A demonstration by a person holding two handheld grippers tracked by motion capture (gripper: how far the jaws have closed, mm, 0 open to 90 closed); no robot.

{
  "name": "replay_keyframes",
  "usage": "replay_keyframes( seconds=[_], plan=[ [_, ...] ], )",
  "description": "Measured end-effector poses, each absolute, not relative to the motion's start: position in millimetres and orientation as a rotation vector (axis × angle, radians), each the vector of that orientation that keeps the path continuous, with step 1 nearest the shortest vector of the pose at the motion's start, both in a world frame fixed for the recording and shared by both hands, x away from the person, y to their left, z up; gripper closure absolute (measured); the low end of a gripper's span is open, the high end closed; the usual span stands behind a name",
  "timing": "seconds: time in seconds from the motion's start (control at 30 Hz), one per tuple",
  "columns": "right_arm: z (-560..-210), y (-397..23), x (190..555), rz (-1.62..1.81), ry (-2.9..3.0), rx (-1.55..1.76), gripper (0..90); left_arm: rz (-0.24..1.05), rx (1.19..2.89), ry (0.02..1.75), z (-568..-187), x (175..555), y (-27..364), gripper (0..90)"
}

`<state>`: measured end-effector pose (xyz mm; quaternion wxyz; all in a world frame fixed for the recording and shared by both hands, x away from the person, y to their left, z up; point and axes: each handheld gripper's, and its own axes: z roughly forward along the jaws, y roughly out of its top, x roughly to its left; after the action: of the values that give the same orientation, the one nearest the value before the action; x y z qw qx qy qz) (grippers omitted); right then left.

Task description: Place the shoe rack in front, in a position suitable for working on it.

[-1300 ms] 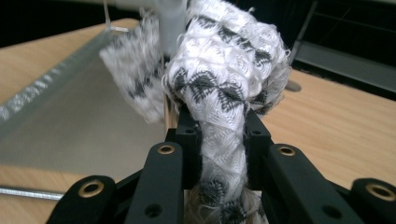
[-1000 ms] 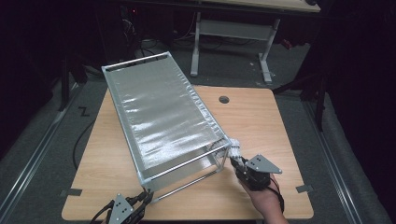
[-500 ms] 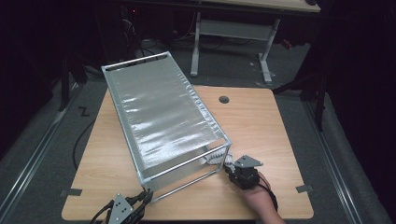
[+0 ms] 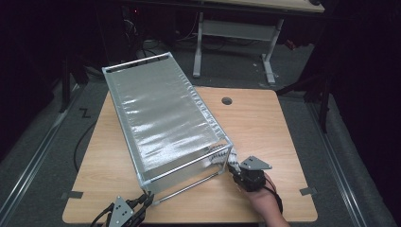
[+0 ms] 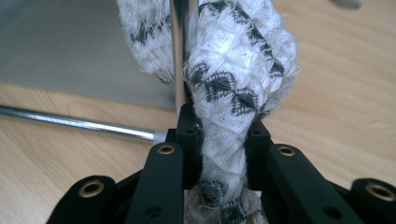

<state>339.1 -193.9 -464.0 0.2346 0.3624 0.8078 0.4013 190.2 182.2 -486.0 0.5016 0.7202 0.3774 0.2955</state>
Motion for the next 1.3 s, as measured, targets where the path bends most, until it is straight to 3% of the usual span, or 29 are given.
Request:
replay_keyframes(
  seconds=[0.53, 0.93, 1.3],
  plan=[
    [-405.9, -205.6, 310.6, 1.308, 1.962, 0.892, 74.7, 0.728, 1.751, 0.903, -485.6, 189.8, 180.9, 80.2],
    [-417.5, -205.1, 315.0, 1.261, 2.018, 0.901, 74.8, 0.721, 1.759, 0.889, -485.5, 190.9, 180.2, 80.2],
    [-450.0, -200.6, 326.1, 1.123, 2.162, 0.948, 74.8, 0.709, 1.746, 0.895, -486.1, 194.8, 178.1, 80.6]
  ],
)
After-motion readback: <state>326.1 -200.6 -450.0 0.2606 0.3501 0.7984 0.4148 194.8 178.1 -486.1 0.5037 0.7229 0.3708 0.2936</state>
